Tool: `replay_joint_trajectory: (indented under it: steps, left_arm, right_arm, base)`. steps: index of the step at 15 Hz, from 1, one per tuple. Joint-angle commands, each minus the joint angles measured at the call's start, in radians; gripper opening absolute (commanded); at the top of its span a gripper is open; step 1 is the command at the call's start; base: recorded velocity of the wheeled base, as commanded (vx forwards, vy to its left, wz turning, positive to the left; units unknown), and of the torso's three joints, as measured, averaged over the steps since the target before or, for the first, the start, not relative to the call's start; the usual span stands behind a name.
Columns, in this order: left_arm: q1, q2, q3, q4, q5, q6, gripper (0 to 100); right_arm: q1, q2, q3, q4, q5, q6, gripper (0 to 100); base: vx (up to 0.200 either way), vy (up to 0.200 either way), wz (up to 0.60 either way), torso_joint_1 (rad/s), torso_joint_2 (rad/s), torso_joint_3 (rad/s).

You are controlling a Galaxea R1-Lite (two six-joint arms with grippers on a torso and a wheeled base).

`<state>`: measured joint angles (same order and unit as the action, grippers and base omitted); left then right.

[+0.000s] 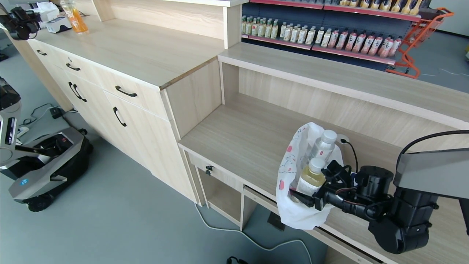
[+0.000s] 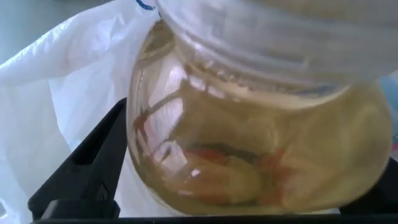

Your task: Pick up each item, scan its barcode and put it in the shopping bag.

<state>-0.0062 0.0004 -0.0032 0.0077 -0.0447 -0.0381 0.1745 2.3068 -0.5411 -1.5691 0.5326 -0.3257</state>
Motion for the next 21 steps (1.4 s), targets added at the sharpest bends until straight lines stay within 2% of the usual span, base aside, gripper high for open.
replay_joint_trajectory:
  steps: [1,3,7,11,12,15,16,17,21]
  left_arm:
    - [0.0,0.0,0.0,0.0,0.0,0.0,100]
    - [0.0,0.0,0.0,0.0,0.0,0.0,100]
    - [0.0,0.0,0.0,0.0,0.0,0.0,100]
    - [0.0,0.0,0.0,0.0,0.0,0.0,100]
    - [0.0,0.0,0.0,0.0,0.0,0.0,100]
    - [0.0,0.0,0.0,0.0,0.0,0.0,100]
    - [0.0,0.0,0.0,0.0,0.0,0.0,100]
    - [0.0,0.0,0.0,0.0,0.0,0.0,100]
    - [0.0,0.0,0.0,0.0,0.0,0.0,100]
  right_arm:
    - [0.0,-0.084,0.003,-0.002,0.0,0.024,100]
    - [0.0,-0.17,0.01,0.035,0.0,0.03,100]
    - [-0.016,-0.451,0.072,0.261,-0.005,0.022,100]
    - [-0.095,-0.707,0.098,0.483,-0.011,-0.029,100]
    - [-0.139,-0.782,0.101,0.566,-0.011,-0.087,100]
    - [-0.299,-0.868,0.102,0.67,-0.014,-0.262,100]
    - [-0.329,-0.882,0.102,0.693,-0.014,-0.274,100]
    - [-0.362,-0.909,0.099,0.71,-0.028,-0.268,100]
    - [-0.42,-0.954,0.081,0.71,-0.236,-0.131,100]
  base:
    - [0.0,0.0,0.0,0.0,0.0,0.0]
    - [0.0,0.0,0.0,0.0,0.0,0.0]
    - [0.0,0.0,0.0,0.0,0.0,0.0]
    - [0.0,0.0,0.0,0.0,0.0,0.0]
    - [0.0,0.0,0.0,0.0,0.0,0.0]
    - [0.0,0.0,-0.4,0.0,0.0,0.0]
    - [0.0,0.0,-0.6,0.002,0.0,0.007]
    - [0.0,0.0,-0.6,-0.007,0.0,0.012]
    - [0.0,0.0,-0.6,0.002,0.0,0.004]
